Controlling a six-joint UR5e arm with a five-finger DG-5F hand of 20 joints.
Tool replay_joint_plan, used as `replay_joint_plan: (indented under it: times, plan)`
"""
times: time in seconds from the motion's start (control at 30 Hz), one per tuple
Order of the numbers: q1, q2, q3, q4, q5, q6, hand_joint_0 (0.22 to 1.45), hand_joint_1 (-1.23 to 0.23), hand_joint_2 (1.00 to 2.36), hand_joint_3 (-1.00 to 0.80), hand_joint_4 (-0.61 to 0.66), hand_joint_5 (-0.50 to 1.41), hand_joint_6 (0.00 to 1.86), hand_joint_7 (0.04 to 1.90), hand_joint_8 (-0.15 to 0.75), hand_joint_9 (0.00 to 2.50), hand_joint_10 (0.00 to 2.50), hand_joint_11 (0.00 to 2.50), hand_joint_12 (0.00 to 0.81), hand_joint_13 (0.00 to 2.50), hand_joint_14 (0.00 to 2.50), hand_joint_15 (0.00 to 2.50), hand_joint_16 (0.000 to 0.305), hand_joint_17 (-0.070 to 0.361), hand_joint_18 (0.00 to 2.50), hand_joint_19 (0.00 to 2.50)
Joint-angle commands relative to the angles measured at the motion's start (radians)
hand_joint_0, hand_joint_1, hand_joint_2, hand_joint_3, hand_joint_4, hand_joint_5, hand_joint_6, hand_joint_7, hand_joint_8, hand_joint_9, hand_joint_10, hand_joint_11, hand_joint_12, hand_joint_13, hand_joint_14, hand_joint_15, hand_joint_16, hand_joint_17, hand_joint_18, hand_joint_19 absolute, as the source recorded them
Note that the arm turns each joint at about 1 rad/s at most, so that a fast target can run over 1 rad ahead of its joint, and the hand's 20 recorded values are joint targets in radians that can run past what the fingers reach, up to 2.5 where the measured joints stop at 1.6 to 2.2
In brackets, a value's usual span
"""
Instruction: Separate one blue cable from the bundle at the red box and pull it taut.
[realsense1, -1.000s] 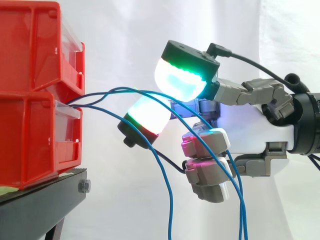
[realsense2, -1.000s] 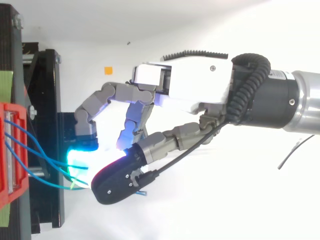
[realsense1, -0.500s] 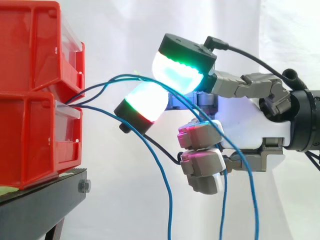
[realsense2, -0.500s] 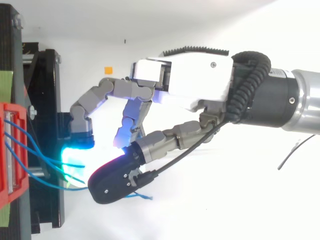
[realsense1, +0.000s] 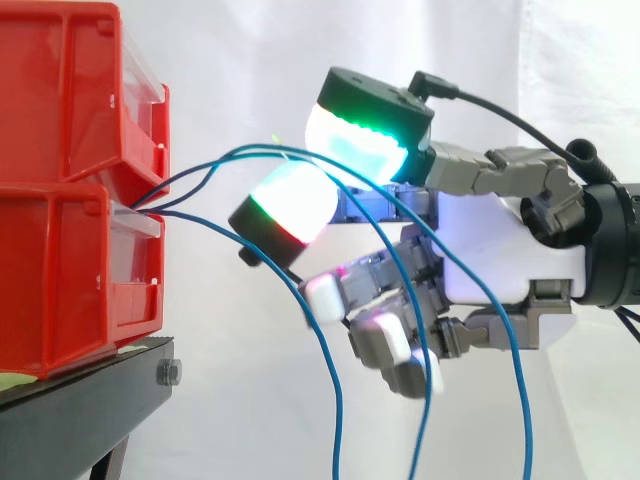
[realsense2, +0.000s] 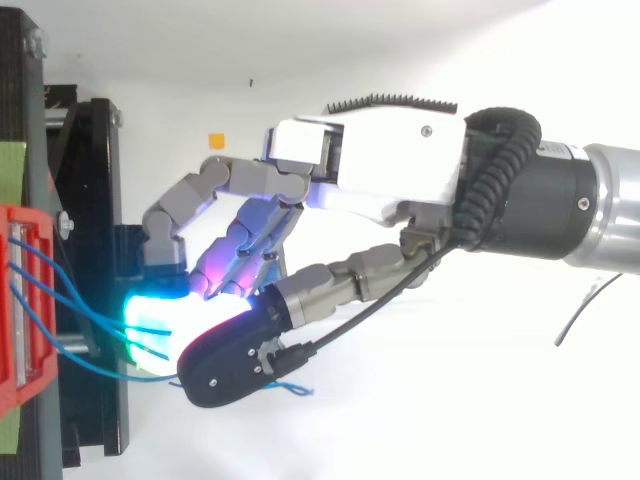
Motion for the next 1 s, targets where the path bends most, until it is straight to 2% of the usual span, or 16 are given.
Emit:
replay_joint_plan:
  times: [0.0,0.1,0.3,0.47,0.7,0.8,0.97]
  plan:
    - [0.003,0.003,0.001,-0.067,-0.003,-0.015,0.59,-0.74,1.01,-0.15,-0.21,-0.07,0.88,0.94,0.292,0.84,0.01,0.48,0.355,1.03,0.02,0.64,0.049,0.109,1.06,0.81]
    - [0.003,0.01,0.001,-0.11,-0.005,-0.019,0.59,-0.74,1.01,-0.14,-0.22,-0.06,0.87,0.9,0.28,0.72,0.01,0.35,0.351,0.99,0.02,0.58,0.048,0.107,1.03,0.8]
    - [0.003,0.021,0.001,-0.13,-0.003,-0.022,0.59,-0.75,1.01,-0.15,-0.22,-0.06,0.86,0.89,0.277,0.59,0.0,0.2,0.335,0.88,0.01,0.48,0.046,0.103,0.96,0.74]
    - [0.003,0.035,-0.001,-0.156,0.0,-0.026,0.59,-0.75,1.01,-0.16,-0.21,-0.06,0.85,0.93,0.271,0.56,0.01,0.19,0.313,0.82,0.01,0.43,0.041,0.092,0.87,0.65]
    - [0.003,0.056,-0.002,-0.231,-0.006,-0.032,0.59,-0.74,1.01,-0.16,-0.17,-0.06,0.86,0.96,0.298,0.84,0.01,0.71,0.268,0.87,0.02,0.57,0.032,0.072,0.81,0.57]
    - [0.003,0.07,-0.015,-0.245,-0.002,-0.032,0.6,-0.74,1.01,-0.17,-0.16,-0.07,0.86,0.97,0.303,0.88,0.01,0.84,0.264,0.89,0.02,0.62,0.031,0.07,0.81,0.58]
    - [0.006,0.096,-0.053,-0.245,0.004,-0.049,0.6,-0.73,1.01,-0.18,-0.15,-0.07,0.86,0.95,0.309,0.92,0.01,0.93,0.269,0.9,0.02,0.64,0.031,0.07,0.81,0.61]
